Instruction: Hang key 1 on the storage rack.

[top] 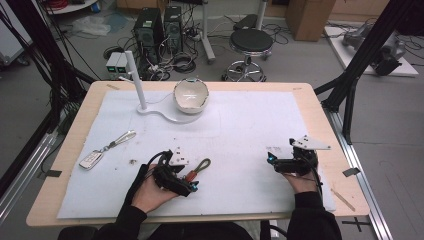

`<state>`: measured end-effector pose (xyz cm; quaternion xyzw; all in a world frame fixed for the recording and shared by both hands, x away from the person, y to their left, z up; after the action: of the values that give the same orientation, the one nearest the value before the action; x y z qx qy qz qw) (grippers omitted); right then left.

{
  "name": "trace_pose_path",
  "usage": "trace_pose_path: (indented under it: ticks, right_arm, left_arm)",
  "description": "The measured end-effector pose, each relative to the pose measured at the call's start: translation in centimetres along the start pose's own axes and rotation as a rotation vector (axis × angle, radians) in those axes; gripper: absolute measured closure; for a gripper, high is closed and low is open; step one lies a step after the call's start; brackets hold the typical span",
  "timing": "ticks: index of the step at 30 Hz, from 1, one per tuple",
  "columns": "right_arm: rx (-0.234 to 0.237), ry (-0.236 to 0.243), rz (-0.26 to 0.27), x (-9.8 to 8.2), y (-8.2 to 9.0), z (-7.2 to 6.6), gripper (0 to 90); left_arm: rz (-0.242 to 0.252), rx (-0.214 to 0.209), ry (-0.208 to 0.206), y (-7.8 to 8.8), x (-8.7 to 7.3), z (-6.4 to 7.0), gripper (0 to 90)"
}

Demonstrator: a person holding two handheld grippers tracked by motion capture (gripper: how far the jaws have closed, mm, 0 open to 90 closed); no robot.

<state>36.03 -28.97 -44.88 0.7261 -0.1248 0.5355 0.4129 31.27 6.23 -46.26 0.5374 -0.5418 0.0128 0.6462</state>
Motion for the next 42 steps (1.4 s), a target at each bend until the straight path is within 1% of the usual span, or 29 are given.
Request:
trace_pose_path:
  ticks: [5, 6, 7, 8, 9, 10, 11, 12, 15, 16, 17, 18, 19, 20, 21, 22, 23, 25, 26, 33, 34, 35, 36, 39, 40, 42]
  right_arm:
    - [0.001, 0.002, -0.002, 0.0, 0.0, 0.0, 0.6]
    - [0.001, 0.003, -0.001, 0.0, 0.0, 0.0, 0.6]
    - [0.002, 0.002, 0.0, 0.0, 0.0, 0.0, 0.6]
    - [0.003, 0.002, 0.0, 0.0, 0.0, 0.0, 0.6]
    - [0.003, 0.002, 0.0, 0.0, 0.0, 0.0, 0.6]
    - [0.002, 0.002, 0.002, 0.0, 0.0, 0.0, 0.6]
    - [0.001, 0.002, 0.002, 0.0, 0.0, 0.0, 0.6]
    - [0.002, 0.002, 0.002, 0.0, 0.0, 0.0, 0.6]
    - [0.002, 0.004, 0.001, 0.0, 0.0, 0.0, 0.6]
    - [0.002, 0.004, 0.001, 0.0, 0.0, 0.0, 0.6]
    - [0.002, 0.002, 0.0, 0.0, 0.0, 0.0, 0.6]
    - [0.002, 0.004, -0.001, 0.0, 0.0, 0.0, 0.6]
    - [0.002, 0.004, -0.001, 0.0, 0.0, 0.0, 0.6]
    - [0.001, 0.003, -0.002, 0.0, 0.0, 0.0, 0.6]
    - [0.001, 0.003, -0.002, 0.0, 0.0, 0.0, 0.6]
    - [0.002, -0.002, -0.003, 0.0, -0.1, 0.0, 0.6]
    - [0.002, 0.002, -0.004, 0.0, -0.1, 0.0, 0.6]
    - [0.002, 0.003, -0.006, -0.1, -0.1, 0.0, 0.6]
    - [0.001, 0.003, -0.006, -0.1, -0.1, 0.0, 0.6]
    - [-0.002, 0.004, -0.001, 0.0, 0.0, 0.0, 0.6]
    - [-0.001, 0.004, -0.002, 0.0, 0.0, 0.0, 0.6]
    - [0.001, -0.001, -0.004, 0.0, 0.0, 0.0, 0.6]
    - [0.002, 0.002, -0.005, -0.1, 0.0, -0.1, 0.6]
    - [-0.01, 0.024, -0.011, -0.1, -0.1, -0.1, 0.7]
    - [-0.012, 0.027, -0.014, -0.1, -0.1, -0.1, 0.6]
    - [-0.007, 0.024, -0.013, -0.1, -0.1, -0.1, 0.6]
  left_arm:
    - [-0.01, -0.005, -0.012, -0.5, 0.2, 0.4, 14.7]
    - [-0.008, 0.008, -0.019, -0.8, 0.3, 0.7, 17.7]
    - [-0.008, 0.008, -0.019, -0.8, 0.3, 0.7, 22.2]
    - [-0.015, 0.02, -0.024, -1.1, 0.3, 0.8, 26.3]
    - [-0.015, 0.02, -0.024, -1.1, 0.3, 0.8, 28.7]
    - [-0.022, 0.006, -0.024, -1.3, 0.3, 0.9, 30.6]
    - [-0.022, 0.006, -0.024, -1.3, 0.3, 0.9, 32.8]
    - [-0.03, 0.006, -0.034, -1.3, 0.3, 0.9, 35.3]
    - [-0.028, 0.013, -0.025, -1.3, 0.3, 0.9, 43.1]
    - [-0.028, 0.004, -0.016, -1.3, 0.3, 0.8, 45.8]
    - [-0.028, 0.004, -0.016, -1.3, 0.3, 0.8, 49.3]
    - [-0.033, -0.007, -0.012, -1.4, 0.3, 0.8, 51.2]
    - [-0.033, -0.007, -0.012, -1.4, 0.3, 0.8, 53.6]
    - [-0.036, 0.002, -0.018, -1.4, 0.2, 0.8, 57.5]
    - [-0.04, 0.013, -0.019, -1.5, 0.2, 0.7, 57.5]
    - [-0.046, 0.009, -0.009, -1.6, 0.2, 0.7, 64.5]
    - [-0.046, 0.009, -0.009, -1.6, 0.2, 0.7, 67.1]
    - [-0.041, 0.004, -0.014, -1.6, 0.2, 0.7, 69.3]
    - [-0.036, -0.005, -0.036, -1.6, 0.2, 0.7, 70.0]
    - [-0.031, -0.03, -0.043, -1.4, 0.1, 0.6, 71.8]
    - [-0.033, -0.027, -0.072, -1.3, 0.1, 0.6, 71.8]
    - [-0.028, -0.02, -0.085, -1.3, 0.1, 0.6, 71.8]
    - [-0.027, -0.019, -0.088, -1.2, 0.1, 0.6, 71.8]
    - [-0.027, -0.028, -0.082, -1.1, 0.2, 0.4, 72.0]
    - [-0.028, -0.038, -0.072, -0.9, 0.3, 0.3, 72.0]
    - [-0.024, -0.042, -0.069, -0.7, 0.4, 0.0, 72.2]
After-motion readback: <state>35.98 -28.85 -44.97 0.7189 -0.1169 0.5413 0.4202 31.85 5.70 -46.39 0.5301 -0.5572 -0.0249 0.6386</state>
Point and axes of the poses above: each handheld gripper's, and its own axes: y roughly backward along the jaws, x roughly out of its top, z roughly to its right, the point moved 5 cm from there along -y, roughly forward along the jaws, and after that the axes turned 13 degrees about x, right-handed, at the moved point
